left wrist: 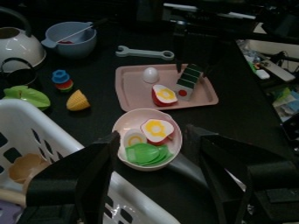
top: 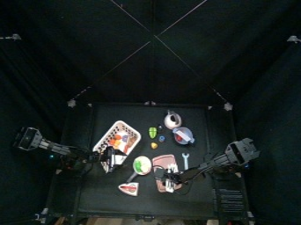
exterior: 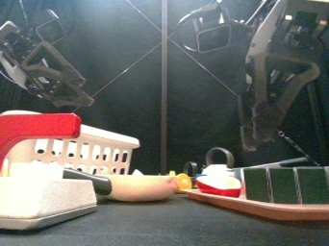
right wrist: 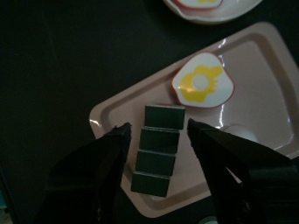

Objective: Place green sushi roll on plate

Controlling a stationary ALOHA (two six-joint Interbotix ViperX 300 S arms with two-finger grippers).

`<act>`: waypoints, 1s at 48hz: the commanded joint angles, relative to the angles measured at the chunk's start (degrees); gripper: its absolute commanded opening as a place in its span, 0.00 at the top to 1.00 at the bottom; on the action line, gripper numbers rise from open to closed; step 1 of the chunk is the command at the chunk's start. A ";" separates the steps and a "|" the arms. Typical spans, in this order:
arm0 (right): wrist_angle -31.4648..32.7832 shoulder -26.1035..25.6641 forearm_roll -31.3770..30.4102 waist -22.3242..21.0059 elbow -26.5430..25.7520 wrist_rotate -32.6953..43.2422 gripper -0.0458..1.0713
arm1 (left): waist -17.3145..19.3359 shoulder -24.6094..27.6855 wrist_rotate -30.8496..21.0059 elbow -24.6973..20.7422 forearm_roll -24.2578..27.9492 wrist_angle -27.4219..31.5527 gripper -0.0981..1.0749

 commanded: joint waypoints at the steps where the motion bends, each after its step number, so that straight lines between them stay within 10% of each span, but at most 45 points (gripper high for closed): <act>1: -1.49 -4.13 -1.14 -1.41 -0.35 0.18 0.17 | 0.09 -0.09 0.09 -1.14 -1.05 -0.35 0.10; 26: -21.01 -5.63 -3.16 -17.84 1.76 -0.26 0.17 | 2.11 -0.09 0.18 -2.02 -1.41 -0.53 0.10; 48: -24.17 2.20 -6.77 -11.16 -6.68 -0.26 0.17 | 2.72 -5.63 0.70 -4.48 -0.26 0.00 0.10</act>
